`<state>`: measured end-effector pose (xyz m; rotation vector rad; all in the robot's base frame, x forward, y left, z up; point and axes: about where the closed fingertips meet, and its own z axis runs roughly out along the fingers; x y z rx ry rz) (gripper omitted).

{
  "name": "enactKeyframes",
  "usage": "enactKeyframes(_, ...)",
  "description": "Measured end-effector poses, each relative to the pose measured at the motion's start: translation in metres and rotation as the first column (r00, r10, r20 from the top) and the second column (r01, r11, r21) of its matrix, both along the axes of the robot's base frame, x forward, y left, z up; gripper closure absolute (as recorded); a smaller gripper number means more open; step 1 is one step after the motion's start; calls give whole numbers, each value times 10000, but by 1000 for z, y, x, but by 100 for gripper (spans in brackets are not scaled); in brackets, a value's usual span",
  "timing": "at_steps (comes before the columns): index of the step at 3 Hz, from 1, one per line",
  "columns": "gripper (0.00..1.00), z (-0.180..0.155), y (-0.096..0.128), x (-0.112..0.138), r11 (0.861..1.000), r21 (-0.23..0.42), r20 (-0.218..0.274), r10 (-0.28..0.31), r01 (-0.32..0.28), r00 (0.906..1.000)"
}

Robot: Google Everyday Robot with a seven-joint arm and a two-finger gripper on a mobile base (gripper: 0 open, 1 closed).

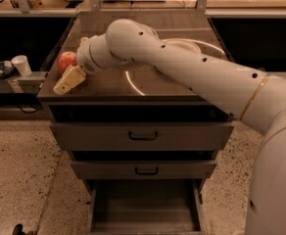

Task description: Pick apple from bottom drawer and place on counter

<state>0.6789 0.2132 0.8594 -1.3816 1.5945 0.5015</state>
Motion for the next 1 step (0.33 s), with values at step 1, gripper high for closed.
enactKeyframes(1,0,0,0,0,10000,0,0,0,0,10000)
